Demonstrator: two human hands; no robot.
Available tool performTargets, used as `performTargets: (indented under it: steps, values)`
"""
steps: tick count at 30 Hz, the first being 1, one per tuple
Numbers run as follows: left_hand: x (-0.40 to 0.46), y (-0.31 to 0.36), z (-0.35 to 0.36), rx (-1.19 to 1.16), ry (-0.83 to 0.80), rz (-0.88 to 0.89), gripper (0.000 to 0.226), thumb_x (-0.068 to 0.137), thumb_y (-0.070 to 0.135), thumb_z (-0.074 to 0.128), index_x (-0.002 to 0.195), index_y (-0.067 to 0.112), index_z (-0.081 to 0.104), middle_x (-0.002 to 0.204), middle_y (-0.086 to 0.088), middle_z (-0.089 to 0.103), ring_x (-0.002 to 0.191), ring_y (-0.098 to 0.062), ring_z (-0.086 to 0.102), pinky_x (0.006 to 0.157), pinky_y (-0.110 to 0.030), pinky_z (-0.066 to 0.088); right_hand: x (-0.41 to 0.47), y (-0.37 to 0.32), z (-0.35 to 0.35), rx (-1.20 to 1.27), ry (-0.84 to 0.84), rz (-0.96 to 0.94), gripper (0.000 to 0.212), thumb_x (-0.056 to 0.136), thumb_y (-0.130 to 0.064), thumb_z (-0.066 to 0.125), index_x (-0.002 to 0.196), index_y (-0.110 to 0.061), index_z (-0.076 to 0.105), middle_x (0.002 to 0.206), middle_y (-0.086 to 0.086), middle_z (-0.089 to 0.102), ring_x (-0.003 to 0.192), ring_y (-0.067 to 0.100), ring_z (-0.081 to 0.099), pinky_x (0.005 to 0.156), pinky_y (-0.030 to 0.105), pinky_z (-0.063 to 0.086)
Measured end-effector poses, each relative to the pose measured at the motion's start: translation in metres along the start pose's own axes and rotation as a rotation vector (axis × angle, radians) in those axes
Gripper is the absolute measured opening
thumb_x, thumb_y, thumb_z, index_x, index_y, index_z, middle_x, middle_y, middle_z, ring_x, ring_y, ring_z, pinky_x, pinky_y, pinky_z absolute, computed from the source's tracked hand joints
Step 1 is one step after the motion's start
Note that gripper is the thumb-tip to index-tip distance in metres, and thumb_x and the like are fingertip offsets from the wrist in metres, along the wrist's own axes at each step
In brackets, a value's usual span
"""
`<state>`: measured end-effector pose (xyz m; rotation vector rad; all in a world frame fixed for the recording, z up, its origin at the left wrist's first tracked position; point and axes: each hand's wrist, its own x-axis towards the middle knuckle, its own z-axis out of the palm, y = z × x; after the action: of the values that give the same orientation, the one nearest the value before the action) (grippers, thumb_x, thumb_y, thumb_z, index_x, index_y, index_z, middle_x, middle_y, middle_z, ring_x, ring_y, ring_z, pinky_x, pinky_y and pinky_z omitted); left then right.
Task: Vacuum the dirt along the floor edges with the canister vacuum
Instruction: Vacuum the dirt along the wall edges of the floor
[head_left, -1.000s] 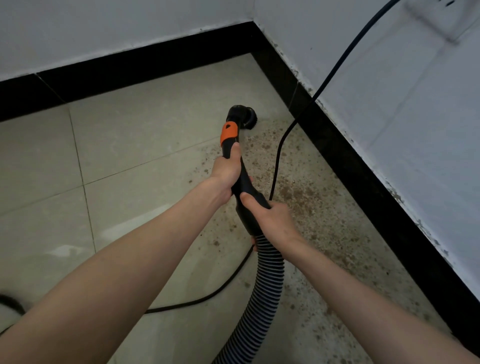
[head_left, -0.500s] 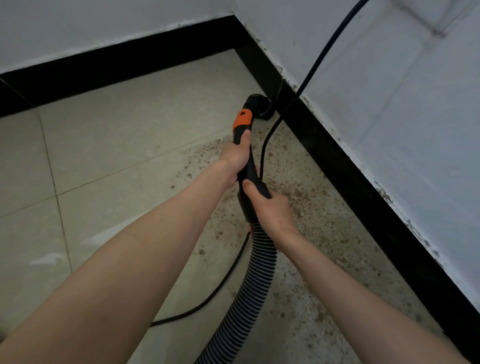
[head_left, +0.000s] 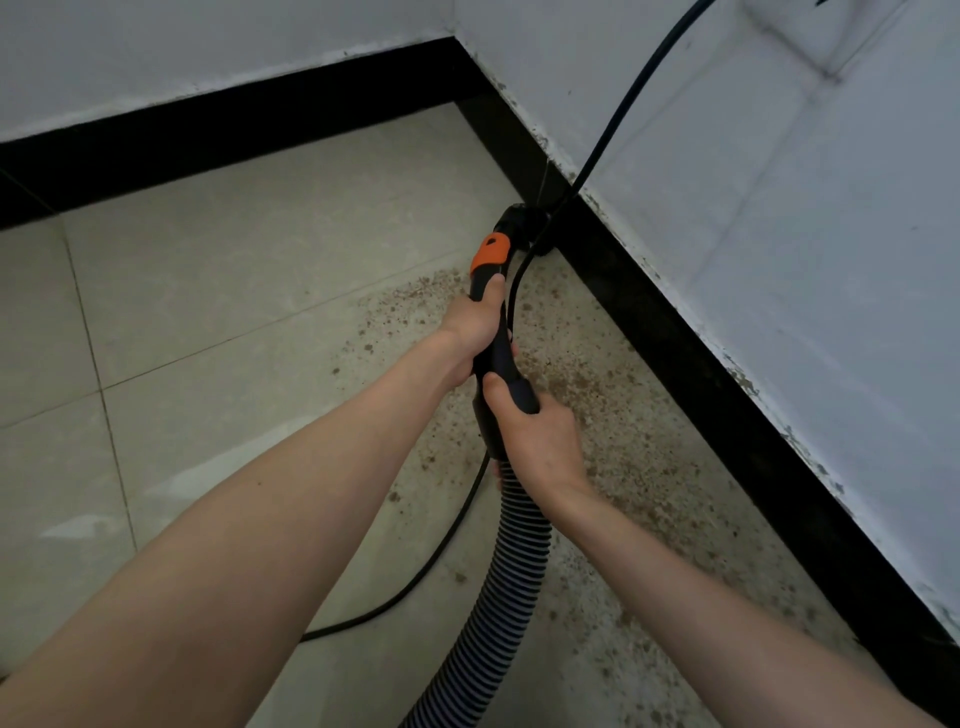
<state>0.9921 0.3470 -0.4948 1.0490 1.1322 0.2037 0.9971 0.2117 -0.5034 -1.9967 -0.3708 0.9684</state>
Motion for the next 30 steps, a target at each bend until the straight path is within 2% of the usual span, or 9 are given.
performTargets:
  steps: [2,7,9,14,16,19,22,26,30]
  values:
    - [-0.003,-0.002,0.001,0.004,-0.010,-0.002,0.050,0.099,0.044,0.042,0.124,0.001,0.041,0.069,-0.011,0.055,0.052,-0.022,0.055,0.054,-0.032,0.052,-0.004,0.001,0.000,0.007,-0.003,0.014,0.049,0.079,-0.064,0.059,0.082,-0.015,0.062,0.066,0.006,0.066,0.050,0.021,0.065,0.052,0.037,0.055]
    - [-0.010,-0.010,0.002,0.030,-0.034,-0.011,0.047,0.099,0.045,0.041,0.116,0.001,0.045,0.070,-0.013,0.055,0.056,-0.024,0.055,0.061,-0.035,0.052,-0.018,0.006,-0.001,0.001,0.019,0.021,0.049,0.079,-0.065,0.058,0.081,-0.016,0.061,0.066,0.005,0.065,0.058,0.027,0.068,0.057,0.042,0.057]
    - [-0.014,-0.013,0.002,0.049,-0.043,-0.015,0.044,0.099,0.045,0.041,0.108,0.002,0.046,0.070,-0.012,0.055,0.055,-0.024,0.055,0.057,-0.033,0.051,-0.023,0.008,0.000,0.000,0.024,0.039,0.050,0.079,-0.065,0.058,0.081,-0.015,0.060,0.069,0.007,0.065,0.063,0.030,0.069,0.060,0.045,0.058]
    - [-0.012,-0.006,-0.006,0.113,-0.023,0.009,0.045,0.099,0.044,0.040,0.105,-0.001,0.047,0.067,-0.012,0.056,0.042,-0.018,0.055,0.040,-0.022,0.045,-0.020,-0.001,0.009,0.011,-0.004,0.036,0.049,0.081,-0.064,0.059,0.083,-0.015,0.065,0.074,0.004,0.068,0.063,0.021,0.066,0.058,0.035,0.054]
    - [-0.007,0.002,-0.012,0.127,0.005,0.027,0.044,0.100,0.043,0.040,0.099,0.000,0.048,0.063,-0.011,0.055,0.037,-0.017,0.054,0.037,-0.020,0.044,-0.012,-0.009,0.015,0.046,-0.042,0.039,0.047,0.083,-0.061,0.061,0.086,-0.014,0.066,0.081,0.008,0.070,0.072,0.026,0.069,0.066,0.041,0.057]
    - [0.001,0.011,-0.023,0.135,0.048,0.037,0.042,0.100,0.043,0.039,0.087,0.004,0.047,0.064,-0.010,0.054,0.046,-0.020,0.054,0.045,-0.026,0.046,-0.002,-0.020,0.026,0.057,-0.084,0.039,0.042,0.084,-0.058,0.062,0.080,-0.016,0.064,0.078,0.008,0.068,0.076,0.032,0.070,0.071,0.048,0.060]
    - [0.005,0.013,-0.030,0.157,0.058,0.039,0.043,0.100,0.044,0.039,0.094,0.002,0.047,0.066,-0.010,0.055,0.052,-0.021,0.054,0.050,-0.029,0.047,0.002,-0.024,0.033,0.073,-0.097,0.035,0.045,0.082,-0.059,0.063,0.079,-0.014,0.063,0.074,0.007,0.065,0.072,0.033,0.069,0.069,0.053,0.059]
    - [0.002,0.005,-0.035,0.103,0.048,0.033,0.041,0.099,0.043,0.041,0.095,0.003,0.047,0.067,-0.010,0.054,0.048,-0.019,0.054,0.045,-0.024,0.047,-0.005,-0.019,0.030,0.068,-0.120,0.040,0.050,0.082,-0.059,0.062,0.087,-0.009,0.065,0.073,0.006,0.064,0.063,0.027,0.066,0.063,0.045,0.058]
    - [-0.011,-0.005,-0.034,0.068,0.013,0.013,0.038,0.099,0.043,0.041,0.088,0.007,0.045,0.066,-0.010,0.052,0.053,-0.022,0.053,0.056,-0.032,0.049,-0.019,-0.011,0.027,0.012,-0.120,0.037,0.049,0.083,-0.062,0.059,0.080,-0.013,0.060,0.072,0.005,0.064,0.058,0.023,0.066,0.056,0.037,0.058]
